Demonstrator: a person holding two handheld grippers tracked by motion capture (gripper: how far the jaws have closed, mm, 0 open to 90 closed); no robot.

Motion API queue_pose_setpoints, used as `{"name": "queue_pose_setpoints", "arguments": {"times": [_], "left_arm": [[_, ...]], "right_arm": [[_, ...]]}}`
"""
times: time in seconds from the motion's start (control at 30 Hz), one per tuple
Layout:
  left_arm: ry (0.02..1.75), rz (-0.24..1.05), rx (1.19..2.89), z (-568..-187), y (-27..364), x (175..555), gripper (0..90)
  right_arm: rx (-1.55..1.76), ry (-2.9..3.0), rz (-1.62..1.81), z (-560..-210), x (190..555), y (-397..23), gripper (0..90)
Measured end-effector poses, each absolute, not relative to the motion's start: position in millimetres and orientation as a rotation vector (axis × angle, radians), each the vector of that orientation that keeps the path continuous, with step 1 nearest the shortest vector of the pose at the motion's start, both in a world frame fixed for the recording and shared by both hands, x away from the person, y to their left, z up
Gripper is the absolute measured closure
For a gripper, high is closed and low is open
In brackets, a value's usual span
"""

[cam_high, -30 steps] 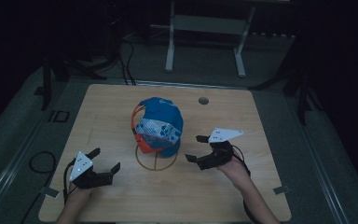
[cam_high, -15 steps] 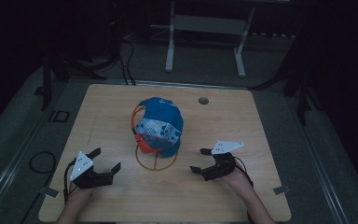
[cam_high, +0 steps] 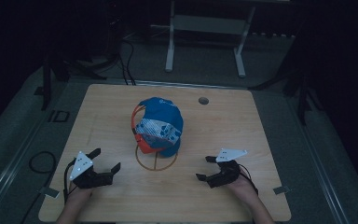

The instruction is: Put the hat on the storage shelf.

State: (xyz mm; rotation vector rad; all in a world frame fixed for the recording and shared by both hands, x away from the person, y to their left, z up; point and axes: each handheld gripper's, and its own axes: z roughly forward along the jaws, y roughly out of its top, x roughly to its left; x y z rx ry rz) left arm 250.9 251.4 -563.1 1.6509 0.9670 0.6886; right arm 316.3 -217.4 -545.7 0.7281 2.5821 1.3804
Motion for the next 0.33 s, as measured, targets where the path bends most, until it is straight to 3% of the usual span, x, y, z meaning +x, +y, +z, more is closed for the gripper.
{"name": "queue_pose_setpoints", "arguments": {"times": [0.33], "left_arm": [[0.966, 0.686, 1.652, -563.4, 252.1, 250.4, 2.8]], "right_arm": [[0.736, 2.557, 1.358, -549.0, 315.0, -222.2, 15.2]]}}
